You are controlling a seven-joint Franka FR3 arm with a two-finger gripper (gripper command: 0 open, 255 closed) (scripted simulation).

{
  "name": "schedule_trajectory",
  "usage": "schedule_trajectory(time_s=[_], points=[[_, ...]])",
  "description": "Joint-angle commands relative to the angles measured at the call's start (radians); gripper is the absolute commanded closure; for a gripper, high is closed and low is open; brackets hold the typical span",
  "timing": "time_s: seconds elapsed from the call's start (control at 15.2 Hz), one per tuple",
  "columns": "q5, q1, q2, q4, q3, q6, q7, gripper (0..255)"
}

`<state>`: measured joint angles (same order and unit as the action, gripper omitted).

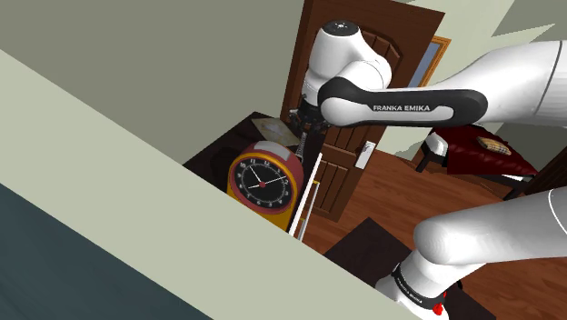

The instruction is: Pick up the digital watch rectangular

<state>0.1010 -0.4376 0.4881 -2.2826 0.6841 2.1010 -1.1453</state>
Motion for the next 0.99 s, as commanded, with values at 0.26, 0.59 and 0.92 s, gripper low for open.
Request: schedule_trajectory(time_s=[0.26, 0.59, 0.92], points=[[-0.006, 0.002, 0.01, 0.065, -0.019, -0.072, 0.027, 255], [-0.008, 0.0, 0.011, 0.129, -0.031, -0.135, 0.047, 255], [-0.007, -0.003, 0.008, 0.172, -0.037, -0.174, 0.058, 255]])
